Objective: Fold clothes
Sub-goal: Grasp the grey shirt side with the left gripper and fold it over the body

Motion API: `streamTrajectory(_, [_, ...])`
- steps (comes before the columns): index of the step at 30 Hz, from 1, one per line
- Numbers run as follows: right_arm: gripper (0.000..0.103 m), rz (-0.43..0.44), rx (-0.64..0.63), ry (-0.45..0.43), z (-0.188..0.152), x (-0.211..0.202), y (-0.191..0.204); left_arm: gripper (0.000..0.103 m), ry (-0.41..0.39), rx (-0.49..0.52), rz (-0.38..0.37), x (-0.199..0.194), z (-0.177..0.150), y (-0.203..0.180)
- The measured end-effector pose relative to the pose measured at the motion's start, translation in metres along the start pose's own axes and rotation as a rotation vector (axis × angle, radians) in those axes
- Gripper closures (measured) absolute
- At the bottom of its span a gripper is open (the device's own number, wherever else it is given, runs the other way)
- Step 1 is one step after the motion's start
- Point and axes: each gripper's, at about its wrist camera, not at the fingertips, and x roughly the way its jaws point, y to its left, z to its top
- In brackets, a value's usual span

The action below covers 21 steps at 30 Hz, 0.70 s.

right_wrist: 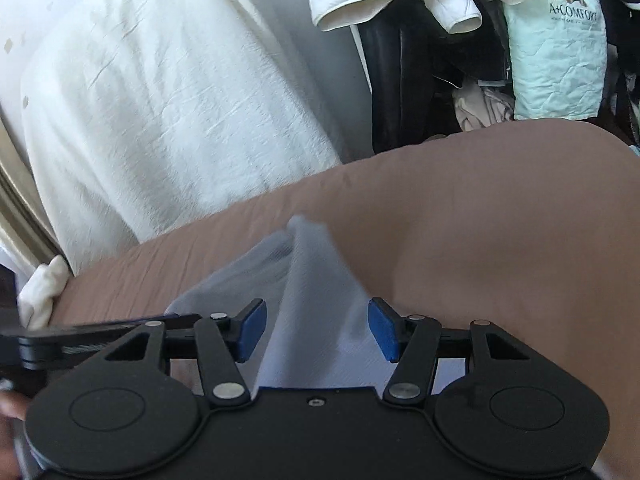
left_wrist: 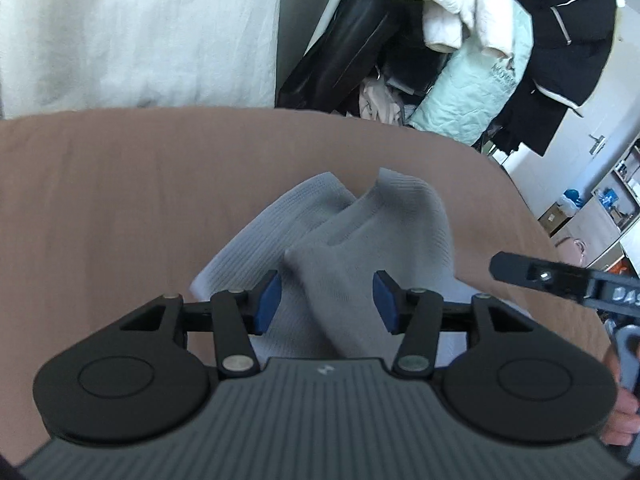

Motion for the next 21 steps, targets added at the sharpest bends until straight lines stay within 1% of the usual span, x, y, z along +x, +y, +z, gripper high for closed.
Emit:
streamTrajectory(1, [0.041, 0.004, 0.004, 0.013, 0.002, 0.003, -0.002, 0.099, -0.006, 0.005, 0.005, 0.011, 0.004, -0.003])
streamTrajectory(2, [0.041, 0.007, 0.005, 0.026, 0.004, 0.010, -0.002, 0.100, -0.012, 0.009, 0.011, 0.021, 0.008, -0.007])
streamTrajectory(3, [0.041, 0.010, 0.000, 0.038, 0.006, 0.016, -0.001, 0.100, -0.034, 0.026, 0.020, 0.019, 0.007, -0.007])
streamTrajectory(5, [0.041, 0.021, -0.021, 0.054, 0.007, 0.028, 0.003, 0.100, -0.086, 0.066, 0.041, 0.008, 0.002, -0.008])
streamTrajectory(8, [0.041, 0.040, -0.051, 0.074, 0.007, 0.057, 0.001, 0.100, -0.165, 0.125, 0.072, -0.009, -0.005, -0.008])
streamTrajectory(9, [0.053, 0.049, -0.054, 0.090, 0.007, 0.068, 0.000, 0.100, -0.187, 0.128, 0.084, -0.014, -0.006, -0.007])
streamTrajectory(10, [0.090, 0.056, -0.068, 0.099, 0.008, 0.076, 0.001, 0.100, -0.208, 0.129, 0.096, -0.019, -0.006, -0.005])
streamTrajectory(11, [0.098, 0.054, -0.090, 0.102, 0.009, 0.082, 0.005, 0.100, -0.233, 0.134, 0.111, -0.024, -0.007, -0.005])
streamTrajectory(12, [0.099, 0.049, -0.119, 0.076, 0.010, 0.082, 0.010, 0.100, -0.247, 0.146, 0.137, -0.026, -0.010, -0.006])
streamTrajectory(14, [0.101, 0.033, -0.190, -0.026, 0.011, 0.072, 0.025, 0.099, -0.270, 0.171, 0.194, -0.029, -0.015, -0.008])
streamTrajectory(15, [0.101, 0.025, -0.226, -0.077, 0.012, 0.067, 0.033, 0.098, -0.233, 0.158, 0.212, -0.023, -0.016, -0.007])
streamTrajectory(16, [0.101, 0.008, -0.263, -0.088, 0.012, 0.068, 0.040, 0.094, -0.161, 0.137, 0.232, -0.014, -0.014, -0.003])
streamTrajectory(17, [0.101, -0.021, -0.285, -0.060, 0.012, 0.074, 0.044, 0.092, -0.098, 0.112, 0.250, -0.006, -0.012, 0.002])
streamTrajectory(18, [0.100, -0.052, -0.293, -0.028, 0.011, 0.080, 0.044, 0.092, -0.064, 0.074, 0.248, -0.001, -0.011, 0.009])
streamTrajectory(19, [0.089, -0.084, -0.301, 0.004, 0.010, 0.086, 0.044, 0.092, -0.060, 0.028, 0.222, -0.003, -0.009, 0.016])
streamTrajectory(21, [0.075, -0.148, -0.316, 0.069, 0.007, 0.098, 0.045, 0.088, -0.060, -0.065, 0.161, -0.012, -0.004, 0.030])
